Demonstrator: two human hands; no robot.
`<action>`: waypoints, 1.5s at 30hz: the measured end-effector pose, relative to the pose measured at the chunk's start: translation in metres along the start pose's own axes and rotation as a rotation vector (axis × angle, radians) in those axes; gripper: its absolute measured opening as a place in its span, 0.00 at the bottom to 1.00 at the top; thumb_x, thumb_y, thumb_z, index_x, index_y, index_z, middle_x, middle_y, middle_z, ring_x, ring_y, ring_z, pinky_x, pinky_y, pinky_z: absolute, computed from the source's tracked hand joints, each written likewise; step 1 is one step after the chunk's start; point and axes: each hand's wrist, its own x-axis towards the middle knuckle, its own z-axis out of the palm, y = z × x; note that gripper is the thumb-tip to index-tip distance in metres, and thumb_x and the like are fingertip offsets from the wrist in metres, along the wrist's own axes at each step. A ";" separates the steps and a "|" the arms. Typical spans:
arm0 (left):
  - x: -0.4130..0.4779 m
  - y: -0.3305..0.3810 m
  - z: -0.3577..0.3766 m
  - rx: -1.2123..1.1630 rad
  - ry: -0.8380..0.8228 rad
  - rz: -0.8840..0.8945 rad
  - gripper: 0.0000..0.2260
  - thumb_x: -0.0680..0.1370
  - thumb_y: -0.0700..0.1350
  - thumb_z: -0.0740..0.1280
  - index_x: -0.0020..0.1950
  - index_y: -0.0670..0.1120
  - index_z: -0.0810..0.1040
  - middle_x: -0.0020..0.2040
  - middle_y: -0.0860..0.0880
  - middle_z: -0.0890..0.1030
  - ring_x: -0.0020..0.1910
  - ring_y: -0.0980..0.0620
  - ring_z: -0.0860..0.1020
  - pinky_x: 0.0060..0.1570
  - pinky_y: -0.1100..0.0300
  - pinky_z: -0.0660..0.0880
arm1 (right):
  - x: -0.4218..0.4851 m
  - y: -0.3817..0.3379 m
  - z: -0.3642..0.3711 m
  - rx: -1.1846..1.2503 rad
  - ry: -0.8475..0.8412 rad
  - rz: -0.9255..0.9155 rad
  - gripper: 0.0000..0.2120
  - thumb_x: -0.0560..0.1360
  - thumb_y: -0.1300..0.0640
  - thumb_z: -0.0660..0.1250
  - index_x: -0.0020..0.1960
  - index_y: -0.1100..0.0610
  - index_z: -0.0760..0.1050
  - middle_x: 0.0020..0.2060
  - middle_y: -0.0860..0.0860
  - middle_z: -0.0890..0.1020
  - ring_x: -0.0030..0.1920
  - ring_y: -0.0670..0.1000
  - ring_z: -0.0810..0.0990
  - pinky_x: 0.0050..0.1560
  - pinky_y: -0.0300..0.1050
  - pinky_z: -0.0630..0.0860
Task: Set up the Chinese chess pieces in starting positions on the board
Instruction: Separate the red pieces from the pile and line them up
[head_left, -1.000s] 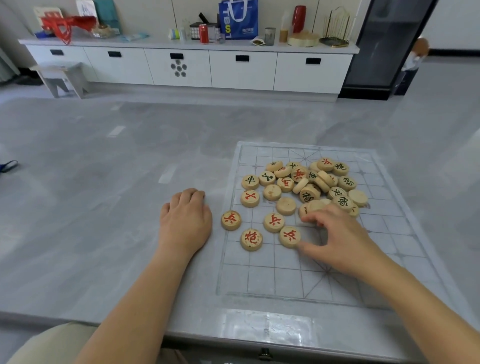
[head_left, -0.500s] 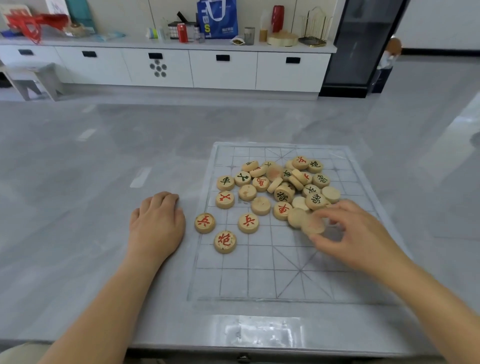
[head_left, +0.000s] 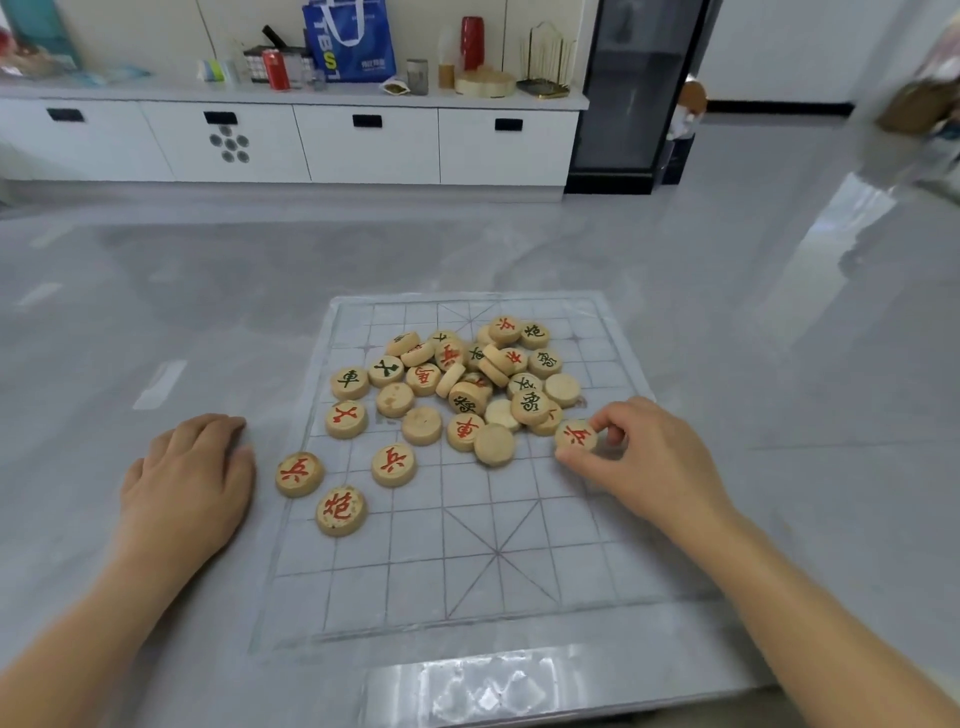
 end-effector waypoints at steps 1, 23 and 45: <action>0.000 0.000 0.000 0.001 0.002 0.002 0.15 0.80 0.49 0.58 0.65 0.48 0.72 0.64 0.46 0.73 0.64 0.41 0.68 0.61 0.43 0.64 | -0.001 -0.002 0.005 -0.062 0.005 -0.022 0.17 0.65 0.37 0.69 0.41 0.50 0.73 0.36 0.44 0.74 0.38 0.47 0.74 0.41 0.45 0.69; 0.000 0.000 -0.001 -0.011 0.020 0.009 0.16 0.79 0.49 0.57 0.64 0.48 0.72 0.64 0.47 0.74 0.63 0.44 0.69 0.61 0.47 0.64 | 0.029 -0.086 0.038 -0.310 -0.064 -0.276 0.26 0.67 0.32 0.64 0.53 0.51 0.76 0.49 0.48 0.70 0.52 0.50 0.69 0.52 0.47 0.65; -0.002 0.001 -0.002 -0.194 0.057 0.078 0.17 0.79 0.50 0.54 0.66 0.48 0.71 0.66 0.50 0.71 0.66 0.47 0.67 0.64 0.53 0.60 | -0.074 -0.147 0.062 -0.029 -0.351 -0.477 0.26 0.62 0.27 0.59 0.53 0.43 0.67 0.48 0.38 0.69 0.49 0.42 0.66 0.51 0.40 0.64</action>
